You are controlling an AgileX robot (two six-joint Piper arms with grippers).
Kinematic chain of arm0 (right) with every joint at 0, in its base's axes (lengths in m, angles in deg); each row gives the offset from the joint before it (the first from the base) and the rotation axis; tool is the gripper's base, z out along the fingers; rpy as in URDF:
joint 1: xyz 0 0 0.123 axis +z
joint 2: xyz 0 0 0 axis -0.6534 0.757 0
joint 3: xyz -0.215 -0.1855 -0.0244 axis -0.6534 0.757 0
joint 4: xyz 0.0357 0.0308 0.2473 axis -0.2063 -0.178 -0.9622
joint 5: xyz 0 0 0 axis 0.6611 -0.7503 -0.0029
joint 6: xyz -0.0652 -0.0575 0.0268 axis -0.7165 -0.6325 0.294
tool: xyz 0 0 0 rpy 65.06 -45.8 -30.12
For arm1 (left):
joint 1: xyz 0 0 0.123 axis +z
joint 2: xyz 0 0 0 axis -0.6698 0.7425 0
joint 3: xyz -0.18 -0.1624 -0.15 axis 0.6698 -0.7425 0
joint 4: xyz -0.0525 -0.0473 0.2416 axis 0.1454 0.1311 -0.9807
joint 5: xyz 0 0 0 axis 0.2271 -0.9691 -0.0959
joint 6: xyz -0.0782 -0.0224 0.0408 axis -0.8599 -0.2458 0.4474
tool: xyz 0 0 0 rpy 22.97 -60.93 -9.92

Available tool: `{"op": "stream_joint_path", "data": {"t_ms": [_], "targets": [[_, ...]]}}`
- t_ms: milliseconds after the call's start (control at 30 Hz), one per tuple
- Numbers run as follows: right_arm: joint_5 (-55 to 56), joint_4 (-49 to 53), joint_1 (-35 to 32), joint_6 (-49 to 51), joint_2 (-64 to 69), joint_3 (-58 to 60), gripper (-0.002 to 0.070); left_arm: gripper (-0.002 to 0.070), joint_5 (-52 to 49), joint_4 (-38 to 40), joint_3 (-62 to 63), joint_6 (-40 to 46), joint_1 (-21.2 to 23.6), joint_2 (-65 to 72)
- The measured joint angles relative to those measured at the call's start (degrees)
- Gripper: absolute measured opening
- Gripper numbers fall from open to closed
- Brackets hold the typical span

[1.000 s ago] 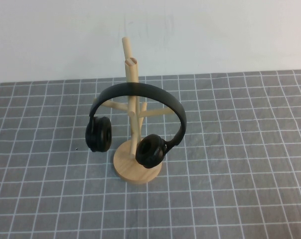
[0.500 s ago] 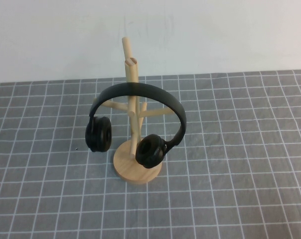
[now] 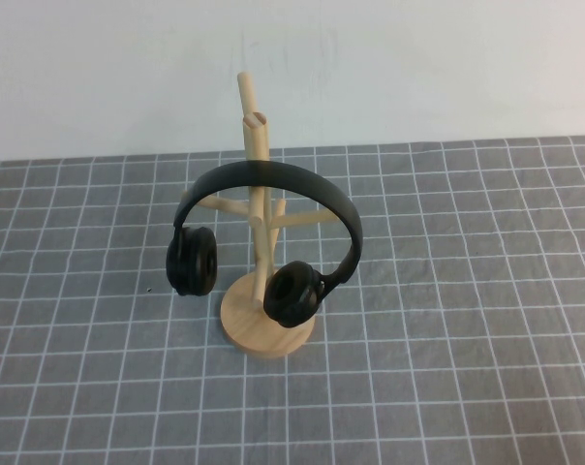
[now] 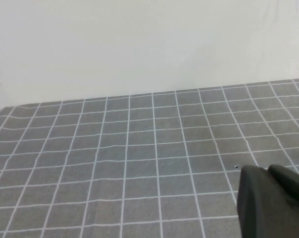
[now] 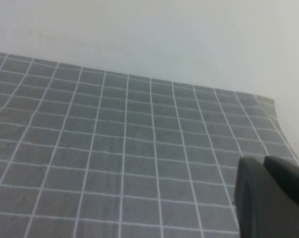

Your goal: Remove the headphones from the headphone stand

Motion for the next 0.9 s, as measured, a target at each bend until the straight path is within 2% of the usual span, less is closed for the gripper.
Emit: {"op": "stream_joint_path", "data": {"t_ms": [200,700,800,900], "targets": [[-7.60,-0.15,0.00,1.82,0.00,0.00,-0.0008,-0.0006,0.00,-0.13,0.00,0.00,0.00,0.00],[-7.58,-0.16,0.00,2.82,0.00,0.00,-0.0008,-0.0006,0.41,-0.24,0.00,0.00,0.00,0.00],[-7.58,-0.16,0.00,4.98,0.00,0.00,-0.0008,-0.0006,5.37,-0.24,0.00,0.00,0.00,0.00],[-7.58,-0.16,0.00,6.27,0.00,0.00,-0.0008,-0.0006,15.75,-0.24,0.00,0.00,0.00,0.00]]}}
